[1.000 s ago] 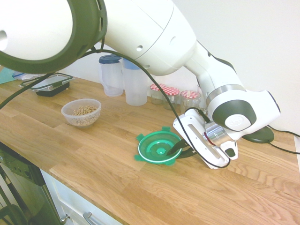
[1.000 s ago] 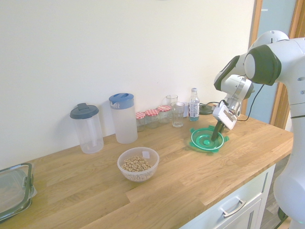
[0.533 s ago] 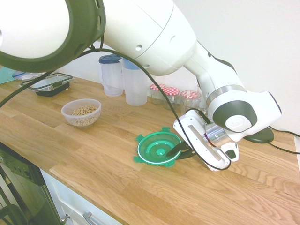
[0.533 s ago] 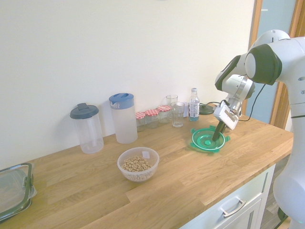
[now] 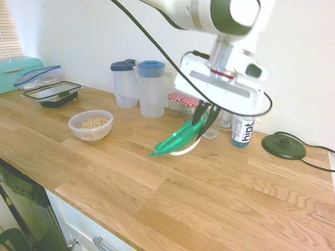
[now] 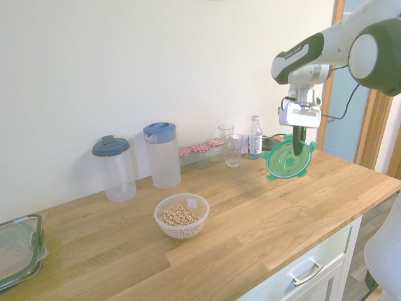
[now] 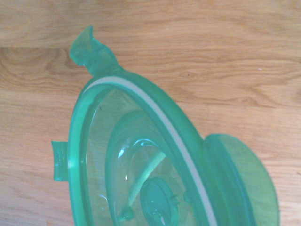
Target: Cover the lid of food container
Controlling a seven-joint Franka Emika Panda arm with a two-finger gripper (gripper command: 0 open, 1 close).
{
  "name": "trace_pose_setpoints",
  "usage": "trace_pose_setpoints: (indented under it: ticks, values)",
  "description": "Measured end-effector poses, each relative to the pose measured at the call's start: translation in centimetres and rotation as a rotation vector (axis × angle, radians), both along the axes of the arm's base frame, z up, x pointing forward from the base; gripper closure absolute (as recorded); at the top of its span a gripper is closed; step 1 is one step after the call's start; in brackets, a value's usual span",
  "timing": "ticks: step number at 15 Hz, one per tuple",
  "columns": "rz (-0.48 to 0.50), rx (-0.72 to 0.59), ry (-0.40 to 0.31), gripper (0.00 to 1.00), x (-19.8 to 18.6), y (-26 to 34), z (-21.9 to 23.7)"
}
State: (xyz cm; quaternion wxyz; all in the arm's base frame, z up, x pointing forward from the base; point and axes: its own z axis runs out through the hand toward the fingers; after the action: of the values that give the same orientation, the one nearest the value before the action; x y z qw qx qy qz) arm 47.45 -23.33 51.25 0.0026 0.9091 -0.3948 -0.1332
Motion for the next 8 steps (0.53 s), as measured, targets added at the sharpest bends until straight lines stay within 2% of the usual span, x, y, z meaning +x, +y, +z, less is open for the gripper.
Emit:
trace_pose_setpoints:
  ticks: [2,4,8]
  values:
    - [0.005,-0.142,-0.017,1.00,0.0,5.6,4.2]
    - [0.016,-0.277,-0.046,1.00,0.9,12.2,6.5]
    - [0.049,-0.545,-0.098,1.00,2.0,25.8,6.8]
